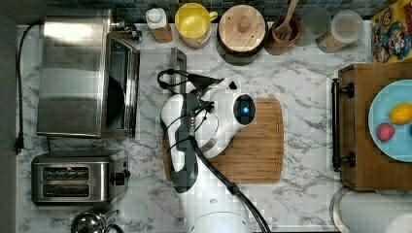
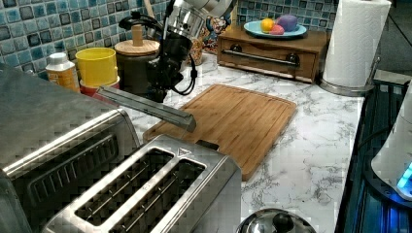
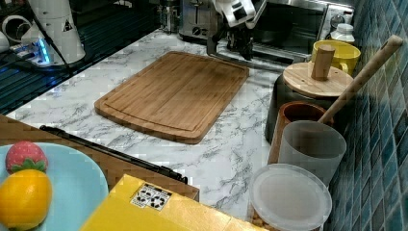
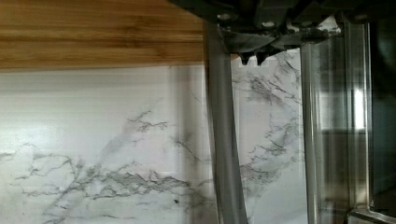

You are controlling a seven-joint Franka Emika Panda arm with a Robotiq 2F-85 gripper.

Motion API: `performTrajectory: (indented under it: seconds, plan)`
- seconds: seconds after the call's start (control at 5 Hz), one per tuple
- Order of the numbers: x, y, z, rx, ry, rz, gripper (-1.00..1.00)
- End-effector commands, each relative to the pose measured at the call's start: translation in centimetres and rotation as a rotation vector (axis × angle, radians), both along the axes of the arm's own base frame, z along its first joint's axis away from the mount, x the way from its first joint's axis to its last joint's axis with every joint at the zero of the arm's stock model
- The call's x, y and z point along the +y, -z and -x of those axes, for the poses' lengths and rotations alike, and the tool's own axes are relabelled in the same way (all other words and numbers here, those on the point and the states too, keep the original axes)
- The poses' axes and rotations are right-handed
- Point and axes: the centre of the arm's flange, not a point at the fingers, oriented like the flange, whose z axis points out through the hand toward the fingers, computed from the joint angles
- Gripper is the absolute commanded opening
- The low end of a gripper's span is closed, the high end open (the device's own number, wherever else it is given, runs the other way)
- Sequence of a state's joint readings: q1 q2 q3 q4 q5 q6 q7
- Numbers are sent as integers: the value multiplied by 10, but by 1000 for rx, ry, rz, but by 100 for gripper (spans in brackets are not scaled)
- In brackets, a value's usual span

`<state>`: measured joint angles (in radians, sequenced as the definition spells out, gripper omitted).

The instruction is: Close the oven.

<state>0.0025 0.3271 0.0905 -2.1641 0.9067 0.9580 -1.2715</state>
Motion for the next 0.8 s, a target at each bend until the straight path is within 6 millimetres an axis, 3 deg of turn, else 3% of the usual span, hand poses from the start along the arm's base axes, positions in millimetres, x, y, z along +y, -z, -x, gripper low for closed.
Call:
performTrajectory:
  seconds: [0.2,0.6,0.8]
  plan:
    - [239,-208,-10,-276,-329,-70,-100]
    - [283,-232,-7,-252,-357,67,-100]
    - [310,-249,-18,-186,-378,197,-100]
